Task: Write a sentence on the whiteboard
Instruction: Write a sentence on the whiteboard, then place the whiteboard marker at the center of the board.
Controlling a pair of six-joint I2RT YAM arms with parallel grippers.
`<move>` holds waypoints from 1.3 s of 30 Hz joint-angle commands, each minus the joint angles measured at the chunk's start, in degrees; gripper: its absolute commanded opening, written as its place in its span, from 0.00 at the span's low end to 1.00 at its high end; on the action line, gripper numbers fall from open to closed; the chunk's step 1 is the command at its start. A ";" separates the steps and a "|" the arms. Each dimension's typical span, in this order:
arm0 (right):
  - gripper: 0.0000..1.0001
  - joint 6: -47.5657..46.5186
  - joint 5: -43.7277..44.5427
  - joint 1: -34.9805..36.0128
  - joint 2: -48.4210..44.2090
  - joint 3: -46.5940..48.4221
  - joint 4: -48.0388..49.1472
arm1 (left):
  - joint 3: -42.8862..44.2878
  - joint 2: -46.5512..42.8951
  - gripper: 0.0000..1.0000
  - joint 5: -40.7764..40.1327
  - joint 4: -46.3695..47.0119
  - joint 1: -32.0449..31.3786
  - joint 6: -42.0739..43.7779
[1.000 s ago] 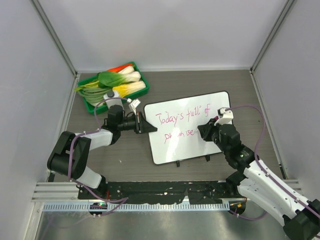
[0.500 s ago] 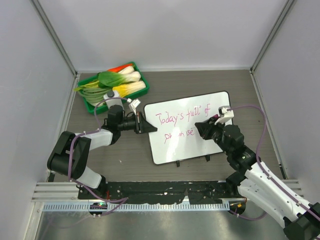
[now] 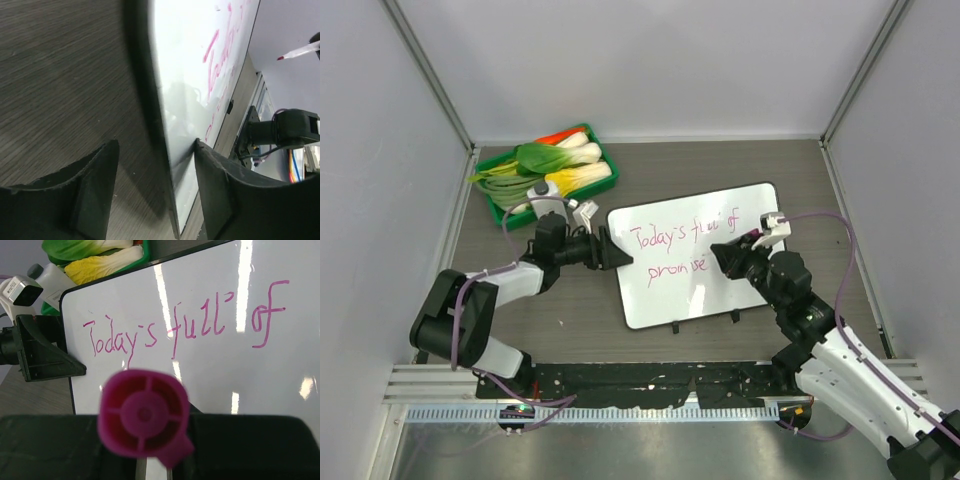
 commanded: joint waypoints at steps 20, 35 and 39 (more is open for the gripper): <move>0.01 7.29 8.65 -0.26 -11.12 3.75 -7.99 | -8.32 -20.01 1.00 -13.00 -0.04 0.22 -2.29; 0.01 19.67 1.37 -0.26 -6.90 4.46 -18.44 | -5.24 -33.45 1.00 -25.91 -16.64 0.22 -7.57; 0.01 25.03 -1.89 -0.26 -5.58 2.44 -20.55 | -5.24 -37.76 1.00 -34.26 -22.35 0.13 -10.99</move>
